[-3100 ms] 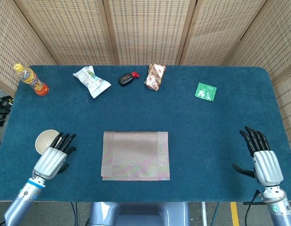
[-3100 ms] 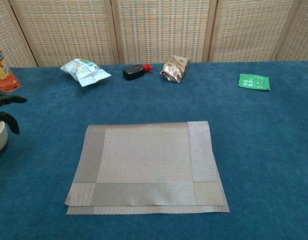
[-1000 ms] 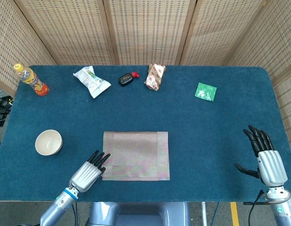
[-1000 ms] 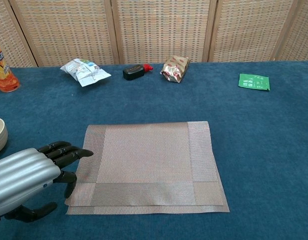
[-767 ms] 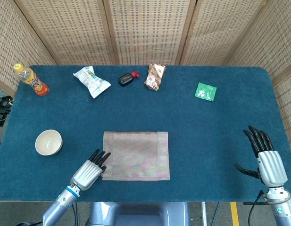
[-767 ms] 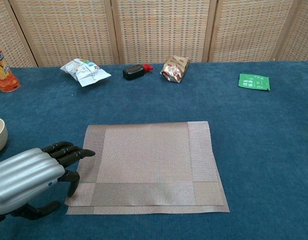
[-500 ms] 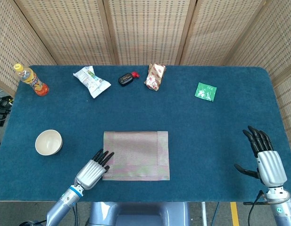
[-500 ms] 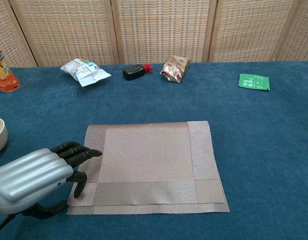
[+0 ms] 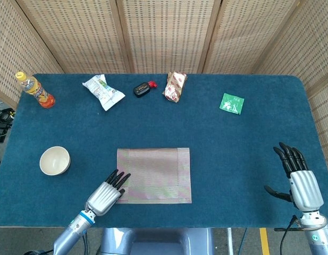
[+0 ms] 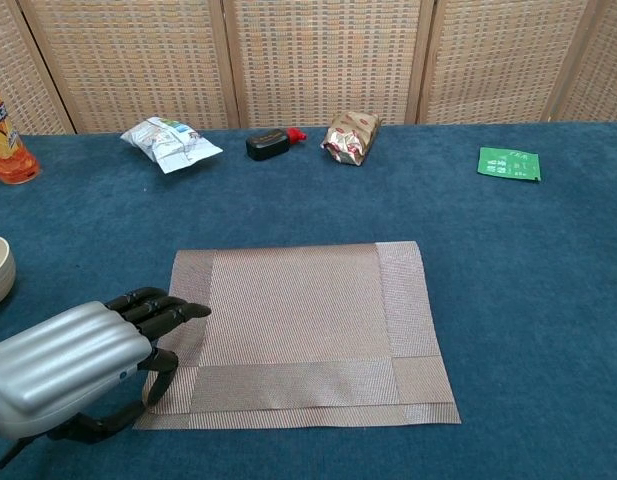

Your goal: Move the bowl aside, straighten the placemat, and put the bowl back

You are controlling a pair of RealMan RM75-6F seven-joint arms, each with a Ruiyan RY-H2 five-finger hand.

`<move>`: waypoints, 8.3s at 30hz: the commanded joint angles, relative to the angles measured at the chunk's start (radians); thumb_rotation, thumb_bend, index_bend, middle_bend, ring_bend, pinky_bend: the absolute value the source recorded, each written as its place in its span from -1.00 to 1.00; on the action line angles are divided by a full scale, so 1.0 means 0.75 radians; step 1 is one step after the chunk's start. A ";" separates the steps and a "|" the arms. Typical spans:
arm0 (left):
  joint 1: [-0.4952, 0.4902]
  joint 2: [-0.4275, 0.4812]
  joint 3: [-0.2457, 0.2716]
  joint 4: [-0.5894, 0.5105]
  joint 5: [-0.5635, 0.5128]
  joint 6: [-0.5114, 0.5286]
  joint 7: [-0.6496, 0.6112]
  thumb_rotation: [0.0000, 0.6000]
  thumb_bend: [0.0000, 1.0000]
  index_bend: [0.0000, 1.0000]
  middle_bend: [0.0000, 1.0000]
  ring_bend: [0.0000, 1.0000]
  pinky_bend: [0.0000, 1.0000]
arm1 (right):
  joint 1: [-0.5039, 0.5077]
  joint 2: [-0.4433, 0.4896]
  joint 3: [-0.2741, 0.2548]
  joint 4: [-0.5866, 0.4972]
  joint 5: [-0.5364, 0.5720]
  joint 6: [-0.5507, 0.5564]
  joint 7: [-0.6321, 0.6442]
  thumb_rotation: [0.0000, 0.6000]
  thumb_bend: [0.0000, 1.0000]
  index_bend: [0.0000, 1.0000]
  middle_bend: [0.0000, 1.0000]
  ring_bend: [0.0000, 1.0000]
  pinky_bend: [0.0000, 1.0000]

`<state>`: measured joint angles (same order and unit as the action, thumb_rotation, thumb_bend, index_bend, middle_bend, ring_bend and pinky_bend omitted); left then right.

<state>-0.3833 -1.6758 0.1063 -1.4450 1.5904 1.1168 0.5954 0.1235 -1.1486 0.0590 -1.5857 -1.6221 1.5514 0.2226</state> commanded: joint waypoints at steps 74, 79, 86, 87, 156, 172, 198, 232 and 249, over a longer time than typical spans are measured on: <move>-0.556 0.178 -0.588 0.498 -0.688 -0.233 -0.419 1.00 -0.41 -0.97 -1.00 -1.00 -1.00 | 0.066 -0.078 0.091 0.157 0.258 -0.208 -0.066 1.00 -0.89 -1.00 -1.00 -1.00 -1.00; -0.371 0.335 -0.449 0.250 -0.542 -0.025 -0.431 1.00 -0.41 -0.96 -1.00 -1.00 -1.00 | 0.077 -0.083 0.063 0.164 0.204 -0.214 -0.089 1.00 -0.92 -1.00 -1.00 -1.00 -1.00; -0.125 0.528 -0.289 -0.042 -0.423 0.224 -0.436 1.00 -0.41 -0.95 -1.00 -1.00 -1.00 | 0.083 -0.084 0.012 0.143 0.105 -0.199 -0.121 1.00 -0.97 -1.00 -1.00 -1.00 -1.00; -0.097 0.544 -0.273 -0.062 -0.406 0.256 -0.443 1.00 -0.41 -0.95 -1.00 -1.00 -1.00 | 0.084 -0.086 0.005 0.139 0.092 -0.197 -0.126 1.00 -0.98 -1.00 -1.00 -1.00 -1.00; 0.256 0.603 -0.227 -0.123 -0.312 0.400 -0.579 1.00 -0.41 -0.95 -1.00 -1.00 -1.00 | 0.373 -0.887 0.008 0.242 0.198 -0.628 -0.560 1.00 -1.00 -1.00 -1.00 -1.00 -1.00; 0.253 0.594 -0.242 -0.102 -0.326 0.361 -0.598 1.00 -0.41 -0.93 -1.00 -1.00 -1.00 | 0.409 -1.028 -0.003 0.486 0.110 -0.508 -0.477 1.00 -0.41 -0.92 -1.00 -1.00 -1.00; 0.252 0.597 -0.249 -0.108 -0.333 0.326 -0.617 1.00 -0.41 -0.90 -1.00 -1.00 -1.00 | 0.414 -1.139 -0.035 0.749 -0.001 -0.336 -0.176 1.00 -0.14 -0.27 -0.94 -1.00 -1.00; 0.262 0.602 -0.257 -0.123 -0.321 0.346 -0.610 1.00 -0.41 -0.83 -1.00 -1.00 -1.00 | 0.363 -1.097 -0.066 0.684 0.005 -0.273 -0.219 1.00 0.17 0.22 -0.71 -1.00 -1.00; 0.261 0.594 -0.257 -0.115 -0.315 0.348 -0.595 1.00 -0.41 -0.83 -1.00 -1.00 -1.00 | 0.290 -0.983 -0.121 0.598 -0.087 -0.099 -0.241 1.00 0.12 0.25 -0.71 -1.00 -1.00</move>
<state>-0.1876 -1.2303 -0.0861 -1.5314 1.3544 1.3775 0.1489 0.3562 -1.9058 -0.0198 -1.1303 -1.6737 1.4569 0.0430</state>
